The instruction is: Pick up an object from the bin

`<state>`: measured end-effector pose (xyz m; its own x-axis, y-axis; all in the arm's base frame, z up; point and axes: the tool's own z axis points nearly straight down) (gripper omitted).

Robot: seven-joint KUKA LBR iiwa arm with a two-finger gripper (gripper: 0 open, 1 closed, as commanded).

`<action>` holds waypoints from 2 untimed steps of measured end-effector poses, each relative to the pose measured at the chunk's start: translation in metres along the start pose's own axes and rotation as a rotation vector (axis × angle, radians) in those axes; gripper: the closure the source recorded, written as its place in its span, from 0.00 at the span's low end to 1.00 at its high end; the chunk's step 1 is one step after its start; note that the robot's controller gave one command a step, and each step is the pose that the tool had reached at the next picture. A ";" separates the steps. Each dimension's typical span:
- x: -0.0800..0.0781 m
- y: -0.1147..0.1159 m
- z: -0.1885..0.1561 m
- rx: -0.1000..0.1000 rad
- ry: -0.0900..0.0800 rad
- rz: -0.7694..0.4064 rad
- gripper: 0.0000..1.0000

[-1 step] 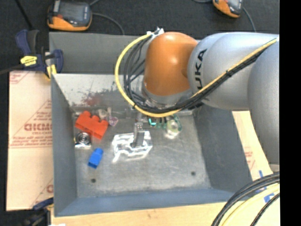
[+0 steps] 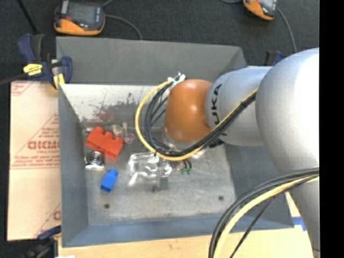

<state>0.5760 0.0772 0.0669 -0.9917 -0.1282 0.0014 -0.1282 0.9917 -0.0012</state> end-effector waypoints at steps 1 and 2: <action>-0.003 0.003 -0.036 -0.002 -0.009 0.006 0.00; -0.008 -0.010 -0.034 -0.002 -0.009 0.129 0.00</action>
Offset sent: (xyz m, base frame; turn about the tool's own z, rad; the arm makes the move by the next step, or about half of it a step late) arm 0.0005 0.0035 0.0331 0.0072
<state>0.5856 0.0681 0.1009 -1.0000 0.0008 -0.0077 0.0008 1.0000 0.0015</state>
